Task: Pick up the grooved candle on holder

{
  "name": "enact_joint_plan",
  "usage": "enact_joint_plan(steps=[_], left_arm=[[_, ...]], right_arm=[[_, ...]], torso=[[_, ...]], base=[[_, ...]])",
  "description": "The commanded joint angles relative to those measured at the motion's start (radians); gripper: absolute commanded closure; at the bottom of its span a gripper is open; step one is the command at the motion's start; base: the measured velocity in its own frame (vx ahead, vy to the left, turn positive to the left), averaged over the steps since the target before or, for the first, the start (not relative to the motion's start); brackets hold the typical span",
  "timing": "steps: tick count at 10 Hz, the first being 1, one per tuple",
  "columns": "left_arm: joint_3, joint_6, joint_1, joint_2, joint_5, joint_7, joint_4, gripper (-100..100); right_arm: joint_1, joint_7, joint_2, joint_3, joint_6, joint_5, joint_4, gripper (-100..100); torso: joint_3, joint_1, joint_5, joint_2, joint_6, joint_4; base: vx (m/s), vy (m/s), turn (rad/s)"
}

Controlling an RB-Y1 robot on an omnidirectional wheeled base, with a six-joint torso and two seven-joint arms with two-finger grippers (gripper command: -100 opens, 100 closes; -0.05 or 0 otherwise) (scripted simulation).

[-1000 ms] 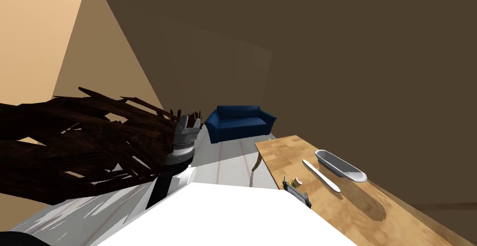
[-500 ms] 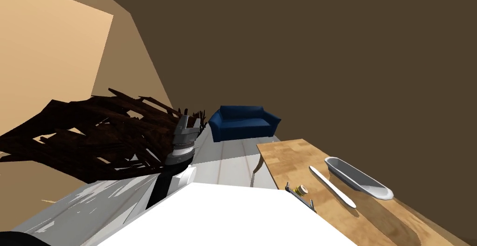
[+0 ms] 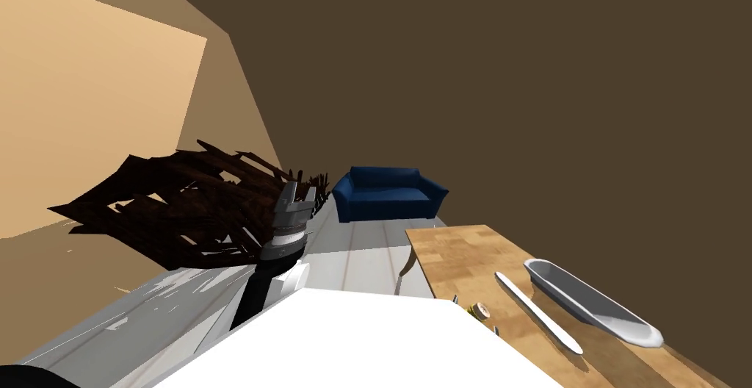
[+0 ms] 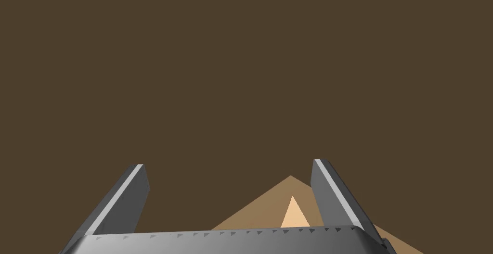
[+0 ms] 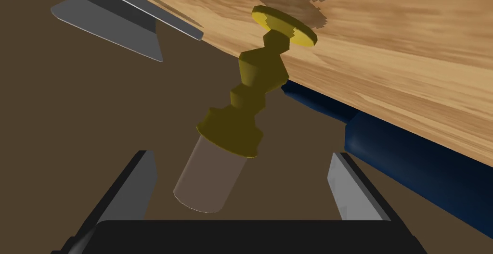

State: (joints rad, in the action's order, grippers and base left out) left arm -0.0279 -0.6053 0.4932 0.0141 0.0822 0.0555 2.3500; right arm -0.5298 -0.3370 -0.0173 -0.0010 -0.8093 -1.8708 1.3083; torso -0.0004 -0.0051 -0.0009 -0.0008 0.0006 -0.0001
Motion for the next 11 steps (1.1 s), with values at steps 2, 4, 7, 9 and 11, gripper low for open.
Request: enact_joint_plan(steps=[2,4,7,9,11], left_arm=[[0.0,0.0,0.0,0.0,0.0,0.0,0.0,0],[0.0,0.0,0.0,0.0,0.0,0.0,0.0,0],[0.0,0.0,0.0,0.0,0.0,0.0,0.0,0],[0.0,0.0,0.0,0.0,0.0,0.0,0.0,0],[0.0,0.0,0.0,0.0,0.0,0.0,0.0,0]], right_arm=[[-0.002,-0.028,0.053,-0.016,-0.035,-0.05,-0.039,-100],[-0.003,-0.02,0.042,-0.012,-0.028,-0.04,-0.027,0],[0.046,-0.033,-0.013,0.018,-0.046,0.058,-0.095,-100],[0.095,-0.047,-0.068,0.047,-0.064,0.119,-0.163,-100],[0.144,-0.061,-0.116,0.077,-0.082,0.184,-0.206,-100]], torso=[[0.0,0.0,0.0,0.0,0.0,0.0],[0.0,0.001,0.0,0.0,0.0,0.0],[0.003,0.006,0.0,0.005,-0.001,0.001],[0.003,0.007,0.0,0.005,-0.002,0.001],[0.002,0.005,0.0,0.002,-0.001,0.001]], base=[[0.001,-0.096,0.111],[-0.001,-0.032,0.012],[-0.086,0.018,0.168],[-0.108,0.041,0.237],[-0.068,0.022,0.157]])
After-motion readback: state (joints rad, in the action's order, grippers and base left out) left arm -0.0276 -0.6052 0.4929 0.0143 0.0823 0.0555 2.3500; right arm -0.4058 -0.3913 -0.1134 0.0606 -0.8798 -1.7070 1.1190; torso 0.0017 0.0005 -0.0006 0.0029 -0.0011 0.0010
